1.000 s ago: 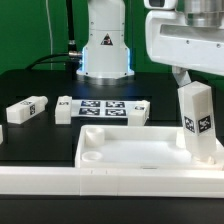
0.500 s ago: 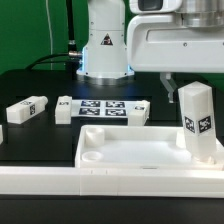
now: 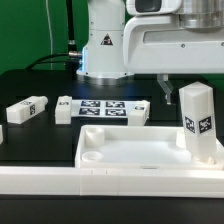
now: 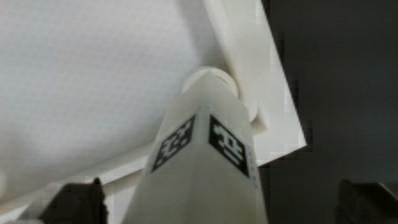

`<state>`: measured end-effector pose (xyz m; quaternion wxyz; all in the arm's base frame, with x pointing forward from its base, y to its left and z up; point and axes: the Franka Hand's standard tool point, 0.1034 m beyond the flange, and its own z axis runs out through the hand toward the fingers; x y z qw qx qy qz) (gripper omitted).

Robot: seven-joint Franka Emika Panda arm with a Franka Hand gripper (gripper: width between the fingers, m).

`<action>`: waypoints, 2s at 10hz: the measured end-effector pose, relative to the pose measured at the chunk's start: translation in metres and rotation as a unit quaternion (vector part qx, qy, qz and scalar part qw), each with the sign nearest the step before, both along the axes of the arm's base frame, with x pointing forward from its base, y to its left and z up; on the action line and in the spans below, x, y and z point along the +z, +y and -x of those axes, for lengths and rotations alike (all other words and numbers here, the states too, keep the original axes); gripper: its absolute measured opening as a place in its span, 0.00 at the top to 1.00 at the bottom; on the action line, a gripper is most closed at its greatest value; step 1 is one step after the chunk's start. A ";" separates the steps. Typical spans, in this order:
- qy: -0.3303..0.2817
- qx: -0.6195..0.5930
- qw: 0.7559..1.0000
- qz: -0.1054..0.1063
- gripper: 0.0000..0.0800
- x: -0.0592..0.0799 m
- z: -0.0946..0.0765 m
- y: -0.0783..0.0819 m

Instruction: Assemble desk

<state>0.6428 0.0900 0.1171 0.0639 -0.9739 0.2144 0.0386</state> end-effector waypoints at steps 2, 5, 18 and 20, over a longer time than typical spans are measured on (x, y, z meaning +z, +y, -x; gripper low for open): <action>0.000 0.000 1.000 0.000 0.19 0.000 0.000 0.000; -0.001 0.012 1.000 0.000 0.19 -0.001 0.000 -0.001; -0.042 0.318 0.947 -0.015 0.23 -0.006 0.003 0.006; -0.042 0.318 0.947 -0.015 0.64 -0.006 0.003 0.006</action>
Offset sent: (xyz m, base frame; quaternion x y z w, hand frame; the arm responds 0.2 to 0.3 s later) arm 0.0000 0.0000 0.0000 0.0000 0.0000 -0.0650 0.9979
